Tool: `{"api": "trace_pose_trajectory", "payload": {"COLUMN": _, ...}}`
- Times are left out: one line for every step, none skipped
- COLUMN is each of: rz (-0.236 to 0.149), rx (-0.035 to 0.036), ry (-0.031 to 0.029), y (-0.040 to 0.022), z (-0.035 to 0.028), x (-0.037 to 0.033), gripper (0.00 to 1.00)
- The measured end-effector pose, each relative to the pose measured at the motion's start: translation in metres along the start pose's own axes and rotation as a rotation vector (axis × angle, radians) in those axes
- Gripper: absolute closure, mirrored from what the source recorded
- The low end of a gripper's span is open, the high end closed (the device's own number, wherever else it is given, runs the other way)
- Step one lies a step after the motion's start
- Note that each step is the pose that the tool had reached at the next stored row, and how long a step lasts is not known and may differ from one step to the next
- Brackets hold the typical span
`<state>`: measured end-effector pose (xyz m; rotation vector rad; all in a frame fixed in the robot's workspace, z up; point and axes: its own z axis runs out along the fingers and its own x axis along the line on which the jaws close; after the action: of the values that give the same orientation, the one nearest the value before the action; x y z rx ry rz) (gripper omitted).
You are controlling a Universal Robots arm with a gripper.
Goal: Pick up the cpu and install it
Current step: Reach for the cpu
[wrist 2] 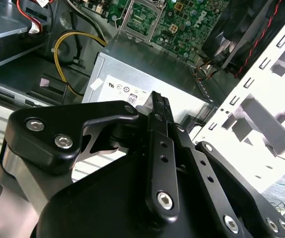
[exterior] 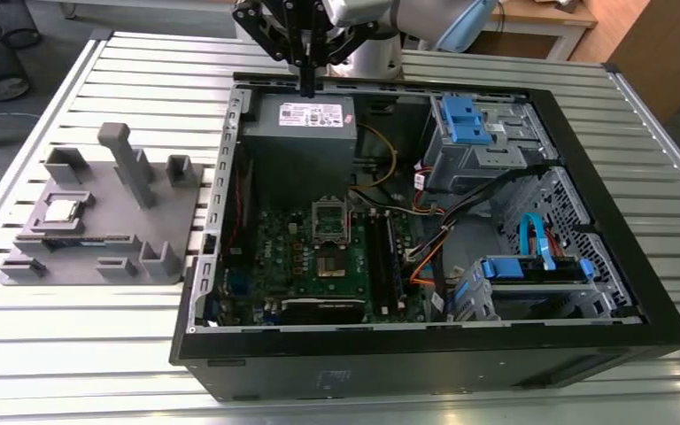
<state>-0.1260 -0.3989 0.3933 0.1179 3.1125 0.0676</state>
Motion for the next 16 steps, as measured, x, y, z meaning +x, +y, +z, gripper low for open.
{"api": "trace_pose_trajectory", "payload": {"rz": 0.0, "rx": 0.0, "ry": 0.0, "y": 0.0, "z": 0.0, "x": 0.0001, "gripper": 0.89}}
{"api": "trace_pose_trajectory", "payload": {"rz": 0.0, "rx": 0.0, "ry": 0.0, "y": 0.0, "z": 0.0, "x": 0.0001, "gripper": 0.89}}
{"api": "trace_pose_trajectory", "payload": {"rz": 0.0, "rx": -0.0001, "ry": 0.0, "y": 0.0, "z": 0.0, "x": 0.0002, "gripper": 0.89}}
{"api": "trace_pose_trajectory", "payload": {"rz": 0.0, "rx": -0.0001, "ry": 0.0, "y": 0.0, "z": 0.0, "x": 0.0004, "gripper": 0.89}}
{"api": "trace_pose_trajectory", "payload": {"rz": 0.0, "rx": -0.0001, "ry": -0.0001, "y": -0.0001, "z": 0.0, "x": 0.0009, "gripper": 0.89}}
{"api": "trace_pose_trajectory", "payload": {"rz": 0.0, "rx": 0.0, "ry": 0.0, "y": -0.0001, "z": 0.0, "x": 0.0015, "gripper": 0.89}}
{"api": "trace_pose_trajectory", "payload": {"rz": 0.0, "rx": -0.0001, "ry": 0.0, "y": -0.0002, "z": 0.0, "x": 0.0021, "gripper": 0.89}}
{"api": "trace_pose_trajectory", "payload": {"rz": 0.0, "rx": 0.0, "ry": 0.0, "y": -0.0002, "z": 0.0, "x": 0.0028, "gripper": 0.89}}
{"api": "trace_pose_trajectory", "payload": {"rz": 0.0, "rx": 0.0, "ry": 0.0, "y": -0.0003, "z": 0.0, "x": 0.0037, "gripper": 0.89}}
{"api": "trace_pose_trajectory", "payload": {"rz": 0.0, "rx": 0.0, "ry": 0.0, "y": -0.0004, "z": 0.0, "x": 0.0047, "gripper": 0.89}}
{"api": "trace_pose_trajectory", "payload": {"rz": 0.0, "rx": -0.0001, "ry": -0.0001, "y": -0.0004, "z": 0.0, "x": 0.0056, "gripper": 0.89}}
{"api": "trace_pose_trajectory", "payload": {"rz": 0.0, "rx": -0.0001, "ry": -0.0001, "y": -0.0005, "z": 0.0, "x": 0.0065, "gripper": 0.89}}
{"api": "trace_pose_trajectory", "payload": {"rz": 0.0, "rx": -0.0001, "ry": 0.0, "y": -0.0005, "z": 0.0, "x": 0.0072, "gripper": 0.89}}
{"api": "trace_pose_trajectory", "payload": {"rz": 0.0, "rx": 0.0, "ry": 0.0, "y": -0.0005, "z": 0.0, "x": 0.0074, "gripper": 0.89}}
{"api": "trace_pose_trajectory", "payload": {"rz": 0.0, "rx": 0.0, "ry": 0.0, "y": -0.0005, "z": 0.0, "x": 0.0075, "gripper": 0.89}}
{"api": "trace_pose_trajectory", "payload": {"rz": 0.0, "rx": 0.0001, "ry": 0.0001, "y": -0.0005, "z": -0.0001, "x": 0.0075, "gripper": 0.89}}
